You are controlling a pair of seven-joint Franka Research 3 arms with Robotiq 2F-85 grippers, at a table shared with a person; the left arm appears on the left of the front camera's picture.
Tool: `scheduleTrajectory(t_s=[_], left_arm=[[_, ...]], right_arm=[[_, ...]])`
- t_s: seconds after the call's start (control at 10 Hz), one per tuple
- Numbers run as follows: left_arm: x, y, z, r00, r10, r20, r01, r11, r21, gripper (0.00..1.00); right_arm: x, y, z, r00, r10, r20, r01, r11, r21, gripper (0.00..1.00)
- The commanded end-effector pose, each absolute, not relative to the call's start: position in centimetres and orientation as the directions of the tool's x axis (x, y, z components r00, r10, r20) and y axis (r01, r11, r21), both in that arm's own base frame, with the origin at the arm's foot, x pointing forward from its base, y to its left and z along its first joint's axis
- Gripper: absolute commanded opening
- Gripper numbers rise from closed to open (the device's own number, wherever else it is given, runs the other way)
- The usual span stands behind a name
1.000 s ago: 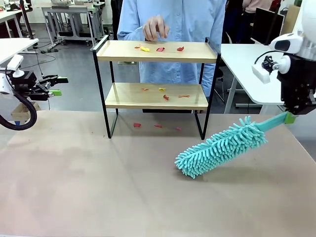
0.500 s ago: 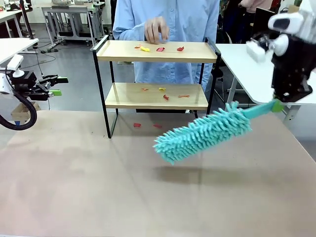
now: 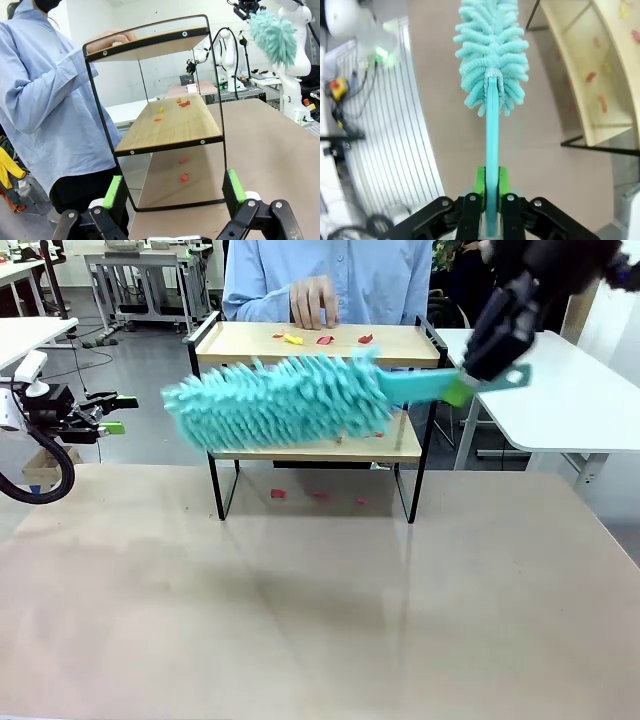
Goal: Clean the shelf.
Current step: Clean the specific section of the Shelf indicated by the human with the Duster.
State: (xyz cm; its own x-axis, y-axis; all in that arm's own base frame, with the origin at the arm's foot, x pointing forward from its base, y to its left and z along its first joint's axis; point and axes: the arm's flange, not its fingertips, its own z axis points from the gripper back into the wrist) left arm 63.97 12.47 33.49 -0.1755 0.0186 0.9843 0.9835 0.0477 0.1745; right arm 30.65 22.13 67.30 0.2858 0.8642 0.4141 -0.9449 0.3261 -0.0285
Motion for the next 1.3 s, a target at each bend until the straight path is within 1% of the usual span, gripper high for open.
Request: scheduleTrajectory(t_s=[0.0,0.1,0.2,0.3,0.8,0.9,1.2], left_arm=[[63.9,12.4,33.8,-0.186,0.014,0.982,0.982,0.049,0.185,1.0],[63.9,12.4,33.8,-0.186,0.014,0.982,0.982,0.049,0.185,1.0],[63.9,12.4,33.8,-0.186,0.014,0.982,0.982,0.049,0.185,1.0],[63.9,12.4,33.8,-0.186,0.014,0.982,0.982,0.049,0.185,1.0],[63.9,12.4,33.8,-0.186,0.014,0.982,0.982,0.049,0.185,1.0],[63.9,12.4,33.8,-0.186,0.014,0.982,0.982,0.049,0.185,1.0],[63.9,12.4,33.8,-0.186,0.014,0.982,0.982,0.049,0.185,1.0]], right_arm=[[29.2,24.3,67.3,0.363,0.754,0.548,-0.879,0.472,-0.067,0.13],[28.8,25.4,67.1,0.433,0.693,0.576,-0.814,0.575,-0.079,0.13],[28.4,26.2,66.8,0.479,0.653,0.587,-0.78,0.623,-0.056,0.13],[29.4,24.5,68.8,0.381,0.755,0.534,-0.88,0.473,-0.042,0.13],[29.4,24.5,68.8,0.381,0.755,0.534,-0.88,0.473,-0.042,0.13],[29.3,24.5,68.1,0.404,0.741,0.536,-0.87,0.492,-0.024,0.13],[29.0,29.3,69.4,0.414,0.694,0.589,-0.831,0.552,-0.066,0.13]])
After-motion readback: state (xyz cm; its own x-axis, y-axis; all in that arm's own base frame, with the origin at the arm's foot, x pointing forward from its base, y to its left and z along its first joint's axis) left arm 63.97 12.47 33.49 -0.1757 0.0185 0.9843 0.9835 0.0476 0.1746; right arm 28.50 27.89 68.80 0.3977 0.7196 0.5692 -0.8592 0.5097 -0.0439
